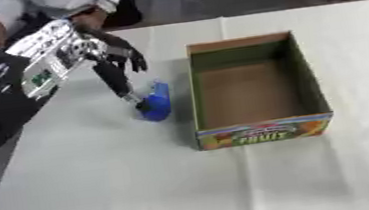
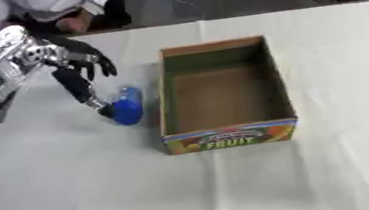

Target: Pick up objects on the table and place them in the box.

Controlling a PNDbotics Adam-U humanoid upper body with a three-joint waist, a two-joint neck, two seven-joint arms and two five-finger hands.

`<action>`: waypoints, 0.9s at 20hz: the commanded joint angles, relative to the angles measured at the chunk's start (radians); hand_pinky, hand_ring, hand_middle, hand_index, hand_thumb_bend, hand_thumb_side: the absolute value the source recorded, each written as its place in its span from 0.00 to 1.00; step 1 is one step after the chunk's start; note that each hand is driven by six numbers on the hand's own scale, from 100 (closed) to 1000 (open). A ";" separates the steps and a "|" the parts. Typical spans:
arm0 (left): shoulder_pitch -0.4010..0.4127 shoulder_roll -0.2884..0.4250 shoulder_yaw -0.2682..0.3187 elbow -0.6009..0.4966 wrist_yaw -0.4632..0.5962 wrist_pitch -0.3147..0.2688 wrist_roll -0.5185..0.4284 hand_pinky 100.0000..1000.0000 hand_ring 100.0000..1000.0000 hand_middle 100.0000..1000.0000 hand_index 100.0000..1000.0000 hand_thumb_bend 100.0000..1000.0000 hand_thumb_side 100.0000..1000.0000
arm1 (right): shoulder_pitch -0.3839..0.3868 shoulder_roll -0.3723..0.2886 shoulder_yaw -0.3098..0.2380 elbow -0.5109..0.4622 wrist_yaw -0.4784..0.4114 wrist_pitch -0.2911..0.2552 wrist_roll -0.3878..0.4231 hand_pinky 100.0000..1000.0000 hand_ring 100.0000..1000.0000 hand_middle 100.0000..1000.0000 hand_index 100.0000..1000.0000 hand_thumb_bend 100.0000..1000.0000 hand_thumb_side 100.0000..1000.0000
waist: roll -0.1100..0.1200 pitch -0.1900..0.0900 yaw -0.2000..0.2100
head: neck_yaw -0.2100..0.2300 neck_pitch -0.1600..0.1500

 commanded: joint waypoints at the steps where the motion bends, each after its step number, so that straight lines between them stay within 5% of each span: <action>1: -0.009 0.028 0.002 -0.017 0.003 -0.006 -0.023 0.64 0.68 0.81 0.94 0.73 0.48 | -0.008 -0.025 -0.003 -0.016 -0.004 -0.003 0.002 0.14 0.46 0.45 0.55 0.00 0.88 | -0.001 -0.013 -0.001 | -0.009 0.000; 18: 0.020 0.030 -0.044 -0.018 0.056 -0.035 0.101 0.58 0.62 0.73 0.92 0.68 0.36 | -0.013 -0.026 -0.003 -0.016 -0.008 -0.004 0.005 0.14 0.46 0.45 0.56 0.00 0.88 | 0.000 -0.012 -0.006 | -0.016 -0.001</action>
